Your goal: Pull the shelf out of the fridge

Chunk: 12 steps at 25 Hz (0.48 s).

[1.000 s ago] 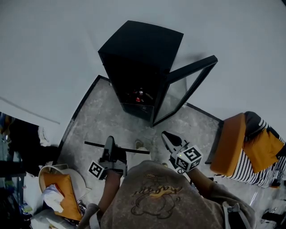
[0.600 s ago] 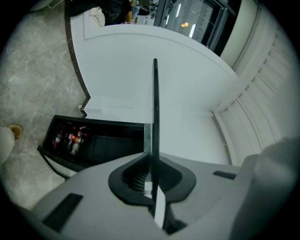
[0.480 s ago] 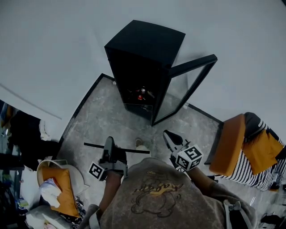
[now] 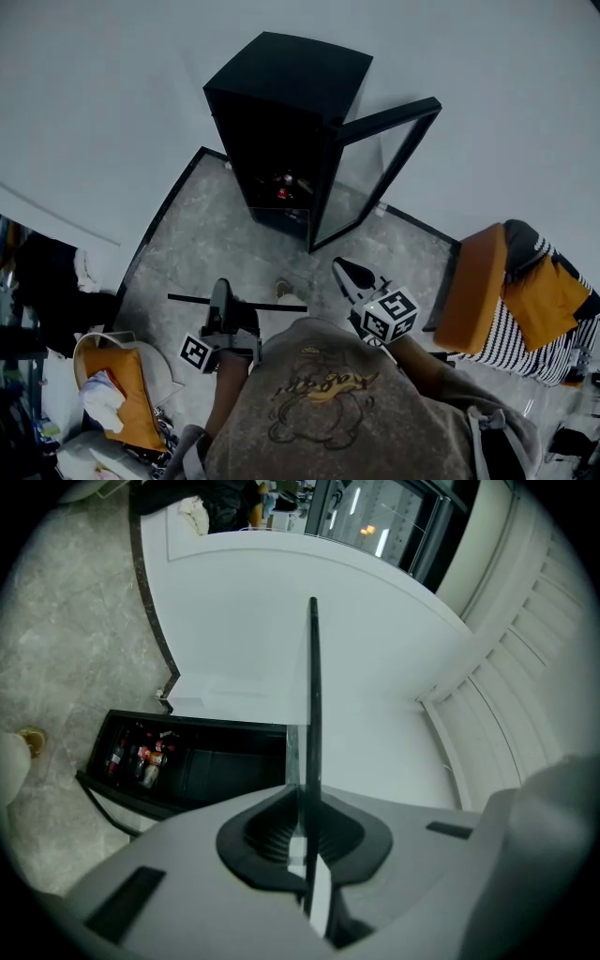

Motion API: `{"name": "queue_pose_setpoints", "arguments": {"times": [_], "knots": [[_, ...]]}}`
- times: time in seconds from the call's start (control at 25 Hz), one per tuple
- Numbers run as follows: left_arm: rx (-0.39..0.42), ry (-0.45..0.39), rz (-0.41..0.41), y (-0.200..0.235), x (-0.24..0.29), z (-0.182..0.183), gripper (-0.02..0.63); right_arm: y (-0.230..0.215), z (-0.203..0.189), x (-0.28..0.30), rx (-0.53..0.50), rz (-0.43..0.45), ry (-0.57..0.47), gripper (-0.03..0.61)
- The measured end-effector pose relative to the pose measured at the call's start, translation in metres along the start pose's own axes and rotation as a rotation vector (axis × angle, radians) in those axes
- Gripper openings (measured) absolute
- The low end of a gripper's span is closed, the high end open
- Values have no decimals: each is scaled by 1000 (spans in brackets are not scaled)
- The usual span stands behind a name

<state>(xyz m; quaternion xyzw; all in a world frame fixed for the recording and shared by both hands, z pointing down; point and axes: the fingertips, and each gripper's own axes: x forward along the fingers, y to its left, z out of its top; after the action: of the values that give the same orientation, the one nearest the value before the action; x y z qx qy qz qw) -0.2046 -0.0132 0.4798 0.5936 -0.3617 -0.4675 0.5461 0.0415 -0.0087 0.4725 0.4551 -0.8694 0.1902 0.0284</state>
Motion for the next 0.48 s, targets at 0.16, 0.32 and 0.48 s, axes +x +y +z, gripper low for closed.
{"name": "queue_pose_setpoints", "arguments": {"times": [0.16, 0.32, 0.48], "knots": [[-5, 8, -1, 0, 2, -7, 17, -1, -2, 0, 4, 10, 1, 20], [-8, 11, -5, -2, 2, -13, 17, -1, -3, 0, 5, 22, 4, 20], [-3, 22, -10, -3, 5, -20, 18, -4, -2, -2, 7, 25, 5, 20]]}}
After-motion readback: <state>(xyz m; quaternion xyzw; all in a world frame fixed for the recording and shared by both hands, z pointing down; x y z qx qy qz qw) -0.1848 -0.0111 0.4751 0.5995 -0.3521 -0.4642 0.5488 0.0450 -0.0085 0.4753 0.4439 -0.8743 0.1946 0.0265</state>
